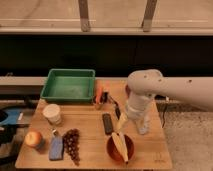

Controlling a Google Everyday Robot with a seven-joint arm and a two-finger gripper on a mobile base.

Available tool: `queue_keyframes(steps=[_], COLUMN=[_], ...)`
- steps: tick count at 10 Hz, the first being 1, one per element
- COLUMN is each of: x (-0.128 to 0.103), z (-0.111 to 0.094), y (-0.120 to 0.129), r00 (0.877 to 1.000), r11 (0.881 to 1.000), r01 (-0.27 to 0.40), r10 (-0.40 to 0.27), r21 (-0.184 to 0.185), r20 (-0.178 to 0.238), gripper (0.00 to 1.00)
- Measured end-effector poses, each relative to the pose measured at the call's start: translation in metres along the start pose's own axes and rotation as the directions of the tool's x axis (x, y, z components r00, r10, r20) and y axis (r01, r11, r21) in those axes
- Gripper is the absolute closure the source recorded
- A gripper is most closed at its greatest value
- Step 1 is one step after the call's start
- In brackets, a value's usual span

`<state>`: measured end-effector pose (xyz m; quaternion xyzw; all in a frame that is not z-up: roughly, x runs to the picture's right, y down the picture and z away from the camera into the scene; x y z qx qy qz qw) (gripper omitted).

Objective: Place banana in red bowl

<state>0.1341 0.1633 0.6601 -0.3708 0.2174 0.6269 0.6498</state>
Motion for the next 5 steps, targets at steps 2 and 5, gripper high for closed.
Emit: queue_keyframes(steps=[2, 5], x=[-0.0158, -0.0163], z=[-0.018, -0.0168], y=[-0.0154, -0.0145], r00=[0.997, 0.997], r11=[0.999, 0.999], r01=[-0.027, -0.025], r10=[0.029, 0.028], r21=[-0.035, -0.036], r20=[0.077, 0.076], gripper=[0.34, 0.34])
